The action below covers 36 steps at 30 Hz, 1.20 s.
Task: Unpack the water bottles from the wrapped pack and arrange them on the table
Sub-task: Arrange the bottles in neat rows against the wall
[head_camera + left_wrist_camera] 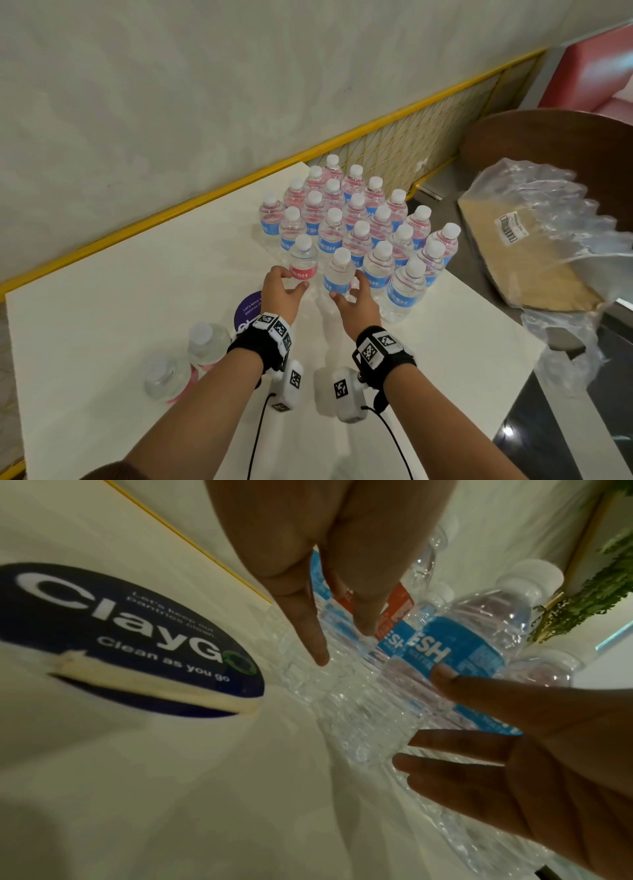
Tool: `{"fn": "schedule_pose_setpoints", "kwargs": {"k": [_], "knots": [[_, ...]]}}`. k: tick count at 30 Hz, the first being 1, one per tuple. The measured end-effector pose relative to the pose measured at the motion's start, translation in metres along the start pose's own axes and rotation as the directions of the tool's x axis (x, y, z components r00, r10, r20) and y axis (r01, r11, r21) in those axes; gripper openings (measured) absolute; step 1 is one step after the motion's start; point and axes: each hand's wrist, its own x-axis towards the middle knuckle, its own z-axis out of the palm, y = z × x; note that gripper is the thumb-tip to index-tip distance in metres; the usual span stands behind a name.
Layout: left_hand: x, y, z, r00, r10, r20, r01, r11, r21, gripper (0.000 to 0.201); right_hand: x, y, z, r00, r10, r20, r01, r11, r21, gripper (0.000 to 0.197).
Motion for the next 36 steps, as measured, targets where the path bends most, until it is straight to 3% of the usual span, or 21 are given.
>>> {"fn": "schedule_pose_setpoints", "kwargs": {"k": [5,7,13,18,22,28,32,36], "knots": [[0.008,0.006,0.007,0.997,0.009,0.072,-0.002,0.995,-0.095,0.069,0.002,0.0,0.0,1.0,-0.011,0.014,0.011,1.0,0.001,0.065],[0.011,0.004,0.011,0.995,0.032,0.09,-0.022,0.994,-0.108,0.073,0.001,0.002,-0.001,1.0,-0.026,0.015,0.026,1.0,0.002,0.064],[0.009,0.001,0.013,0.997,0.063,0.038,-0.064,0.998,0.009,0.054,0.0,0.004,-0.001,0.999,-0.034,0.021,0.034,0.999,0.003,0.063],[0.011,0.007,0.014,0.984,0.065,0.166,-0.048,0.994,-0.103,0.073,-0.001,0.003,-0.001,0.999,-0.036,0.034,0.036,0.999,0.005,0.062],[0.019,0.006,0.017,0.989,0.11,0.097,-0.11,0.994,-0.001,0.068,0.0,0.004,-0.003,0.999,-0.015,0.035,0.015,1.0,0.01,0.064],[0.013,0.005,0.016,0.996,0.0,0.086,0.01,0.994,-0.112,0.071,0.002,0.002,-0.004,0.999,-0.006,0.042,0.005,1.0,0.002,0.064],[0.007,0.0,0.013,0.989,0.027,0.144,-0.02,0.999,-0.048,0.067,0.001,0.002,-0.002,0.999,-0.01,0.038,0.01,1.0,0.004,0.063],[0.018,0.0,0.013,0.998,0.016,0.061,-0.017,1.0,0.013,0.057,0.0,0.001,-0.002,0.999,-0.01,0.033,0.01,1.0,-0.005,0.062]]}}
